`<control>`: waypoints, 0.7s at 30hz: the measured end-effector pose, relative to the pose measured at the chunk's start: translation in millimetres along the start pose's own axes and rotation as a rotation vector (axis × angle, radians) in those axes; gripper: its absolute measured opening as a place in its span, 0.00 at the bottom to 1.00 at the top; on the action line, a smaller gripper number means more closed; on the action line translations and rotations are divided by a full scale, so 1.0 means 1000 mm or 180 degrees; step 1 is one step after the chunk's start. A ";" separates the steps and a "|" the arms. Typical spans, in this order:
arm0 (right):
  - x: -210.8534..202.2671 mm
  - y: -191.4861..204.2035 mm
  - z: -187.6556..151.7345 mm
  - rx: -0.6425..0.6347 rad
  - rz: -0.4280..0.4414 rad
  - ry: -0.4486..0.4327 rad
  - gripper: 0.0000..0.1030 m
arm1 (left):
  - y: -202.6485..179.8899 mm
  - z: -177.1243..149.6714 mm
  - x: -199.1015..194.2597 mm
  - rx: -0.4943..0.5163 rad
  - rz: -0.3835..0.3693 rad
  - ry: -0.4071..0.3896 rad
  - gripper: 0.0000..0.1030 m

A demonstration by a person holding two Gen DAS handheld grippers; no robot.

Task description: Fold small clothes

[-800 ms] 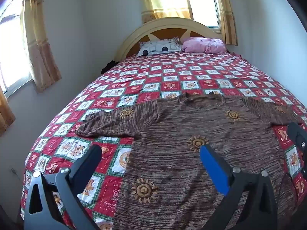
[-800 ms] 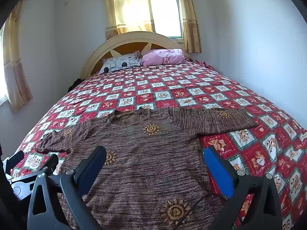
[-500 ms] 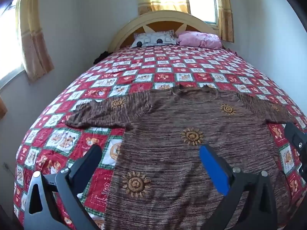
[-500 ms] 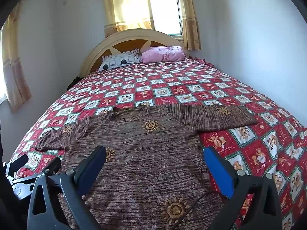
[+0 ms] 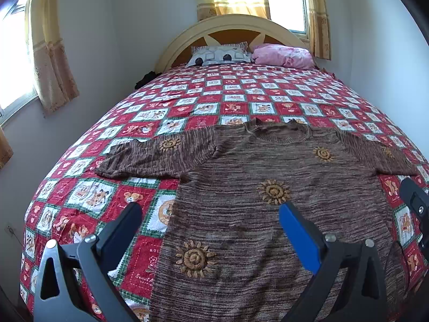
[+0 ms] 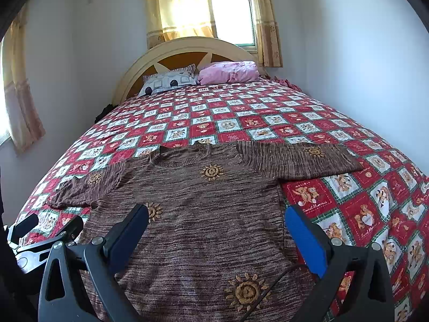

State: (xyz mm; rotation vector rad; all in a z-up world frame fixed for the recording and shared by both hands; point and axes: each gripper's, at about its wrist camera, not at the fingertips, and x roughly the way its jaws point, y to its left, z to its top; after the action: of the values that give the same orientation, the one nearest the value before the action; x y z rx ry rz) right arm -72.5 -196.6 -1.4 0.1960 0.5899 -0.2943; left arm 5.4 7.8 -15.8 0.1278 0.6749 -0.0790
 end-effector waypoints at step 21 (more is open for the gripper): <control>0.001 0.001 -0.002 -0.0012 0.0002 0.0012 0.99 | 0.000 -0.001 0.001 -0.0020 -0.0015 0.0013 1.00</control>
State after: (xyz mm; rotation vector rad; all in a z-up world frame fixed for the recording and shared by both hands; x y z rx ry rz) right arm -72.1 -195.2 -3.3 0.1931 0.5940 -0.2921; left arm 5.9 8.3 -17.4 0.1202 0.6794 -0.0812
